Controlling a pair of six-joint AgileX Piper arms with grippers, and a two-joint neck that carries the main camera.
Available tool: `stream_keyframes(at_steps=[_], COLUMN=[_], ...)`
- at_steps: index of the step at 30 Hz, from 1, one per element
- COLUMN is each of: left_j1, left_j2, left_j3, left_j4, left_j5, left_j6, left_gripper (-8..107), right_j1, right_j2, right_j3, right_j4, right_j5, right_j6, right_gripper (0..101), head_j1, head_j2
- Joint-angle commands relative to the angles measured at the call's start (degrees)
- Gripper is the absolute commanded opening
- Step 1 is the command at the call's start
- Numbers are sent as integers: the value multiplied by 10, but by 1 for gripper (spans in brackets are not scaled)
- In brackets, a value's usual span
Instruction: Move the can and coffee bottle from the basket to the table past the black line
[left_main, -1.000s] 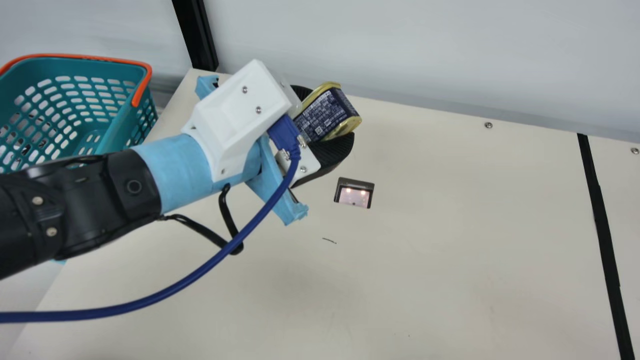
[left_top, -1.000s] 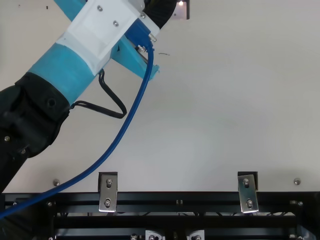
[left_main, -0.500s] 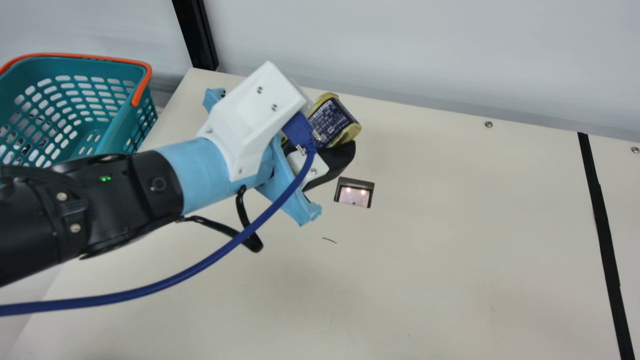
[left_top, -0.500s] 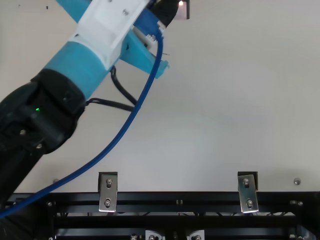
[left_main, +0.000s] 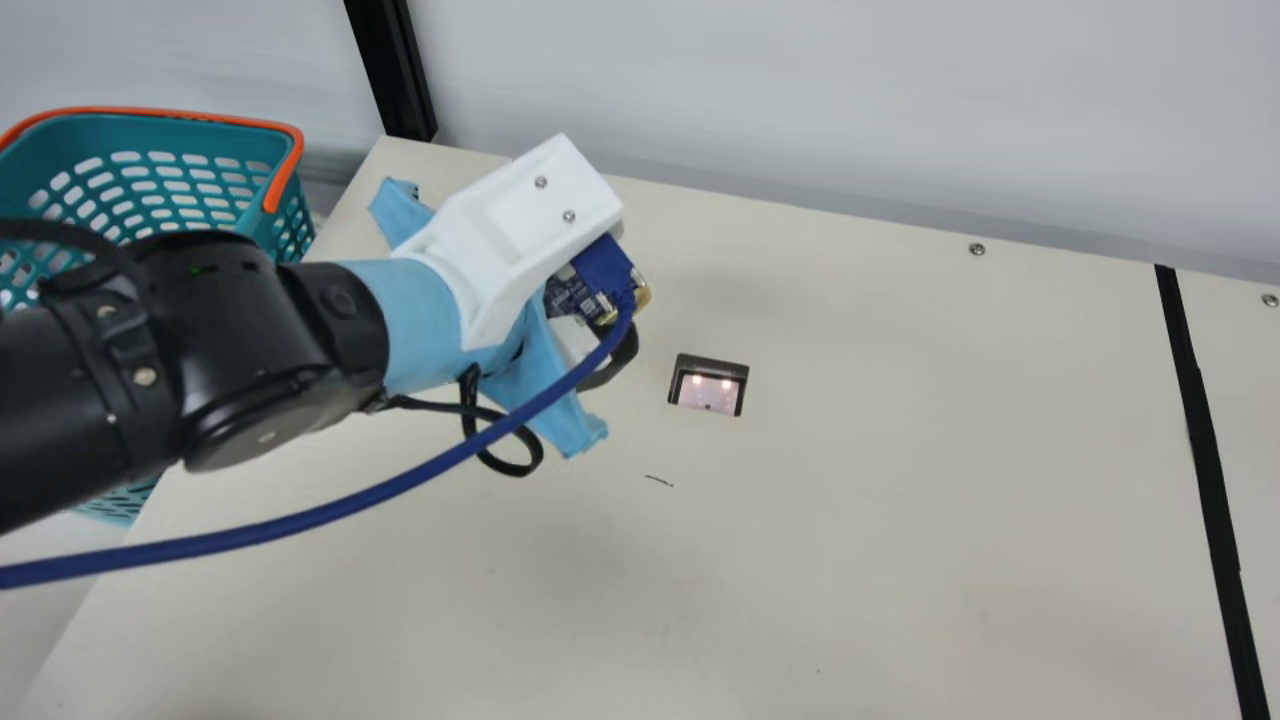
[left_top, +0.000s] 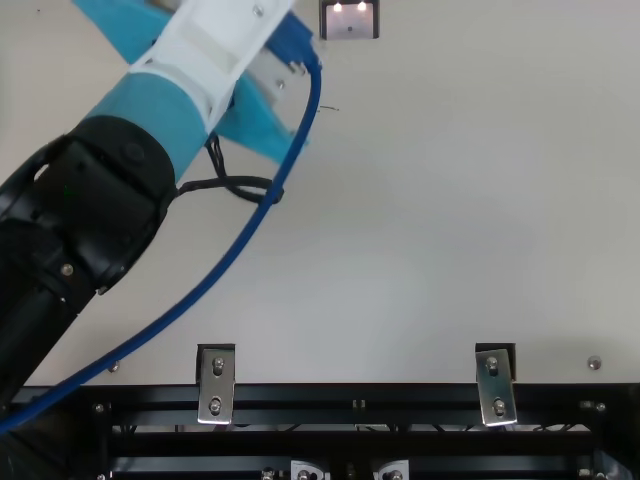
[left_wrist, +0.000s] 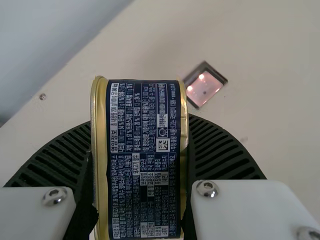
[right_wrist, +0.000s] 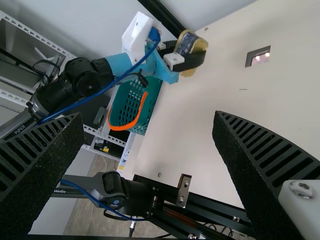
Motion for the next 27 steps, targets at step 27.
stream_keyframes(at_steps=[27], left_j1=[30], left_j2=[127], left_j3=[-8], left_j4=[-498], left_j5=[105], left_j6=[725], left_gripper=[10], right_j1=[0], right_j2=[0], right_j3=[0], right_j4=[0], right_j5=[0], right_j6=[0], right_gripper=[101], head_j1=[-7], head_j2=[-6])
